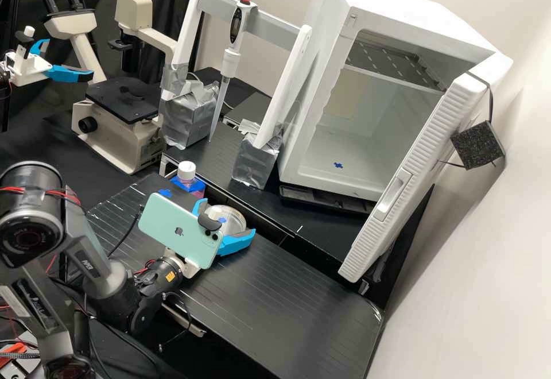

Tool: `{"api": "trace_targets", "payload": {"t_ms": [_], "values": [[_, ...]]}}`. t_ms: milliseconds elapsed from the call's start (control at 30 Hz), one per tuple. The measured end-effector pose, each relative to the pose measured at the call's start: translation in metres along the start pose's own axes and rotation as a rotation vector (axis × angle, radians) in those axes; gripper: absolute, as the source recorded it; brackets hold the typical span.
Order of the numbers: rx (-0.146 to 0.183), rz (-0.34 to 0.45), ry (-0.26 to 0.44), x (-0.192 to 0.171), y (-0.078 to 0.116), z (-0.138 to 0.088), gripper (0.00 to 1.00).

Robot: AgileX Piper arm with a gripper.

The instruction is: Move the petri dish to the incubator

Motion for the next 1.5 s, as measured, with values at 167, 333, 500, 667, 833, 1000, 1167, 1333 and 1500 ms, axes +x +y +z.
{"api": "trace_targets", "payload": {"t_ms": [167,333,500,667,833,1000,1167,1333,1500], "values": [[0.003,0.052,-0.003,-0.002,0.006,-0.003,0.0],[0.045,0.113,-0.047,0.0,0.011,0.003,0.0],[0.089,0.159,-0.058,0.023,0.025,0.01,0.0],[0.096,0.219,-0.051,0.049,0.043,0.016,0.0],[0.095,0.287,-0.03,0.076,0.066,0.02,0.0],[0.091,0.335,0.012,0.109,0.085,0.021,0.0],[0.076,0.333,0.012,0.141,0.097,0.022,0.0],[0.064,0.321,0.009,0.178,0.109,0.019,0.0],[0.056,0.306,-0.016,0.209,0.122,0.023,0.0]]}}
